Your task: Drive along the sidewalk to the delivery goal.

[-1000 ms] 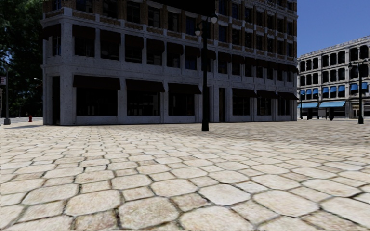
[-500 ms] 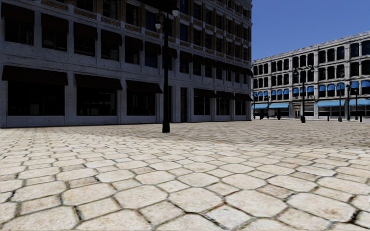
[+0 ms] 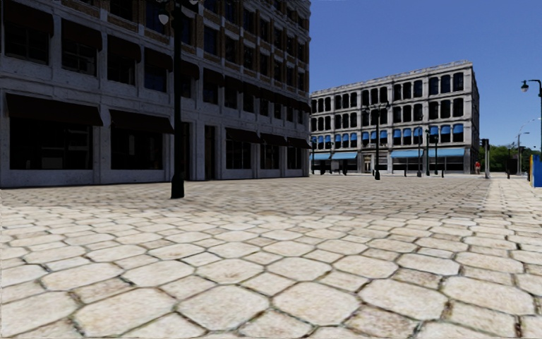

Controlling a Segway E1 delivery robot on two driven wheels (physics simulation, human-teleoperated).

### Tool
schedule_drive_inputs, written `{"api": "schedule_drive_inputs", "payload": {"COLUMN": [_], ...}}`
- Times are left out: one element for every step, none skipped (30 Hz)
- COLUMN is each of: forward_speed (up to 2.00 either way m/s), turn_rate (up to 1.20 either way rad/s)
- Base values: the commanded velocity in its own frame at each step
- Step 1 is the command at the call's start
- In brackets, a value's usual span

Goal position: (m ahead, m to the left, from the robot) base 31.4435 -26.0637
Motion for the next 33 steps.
{"api": "schedule_drive_inputs", "payload": {"forward_speed": [1.41,1.41,1.41,1.41,1.41,1.41,1.41,1.41,1.41,1.41,1.41,1.41,1.43,1.45,1.45,1.46,1.50,1.51,1.52,1.52,1.52,1.52,1.52,1.52,1.52,1.52,1.52,1.52,1.52,1.52,1.52,1.53,1.53], "turn_rate": [-0.53,-0.53,-0.53,-0.53,-0.53,-0.53,-0.53,-0.53,-0.53,-0.53,-0.53,-0.53,-0.53,-0.53,-0.53,-0.53,-0.53,-0.53,-0.53,-0.53,-0.53,-0.53,-0.53,-0.53,-0.53,-0.53,-0.53,-0.53,-0.53,-0.53,-0.53,-0.53,-0.53]}}
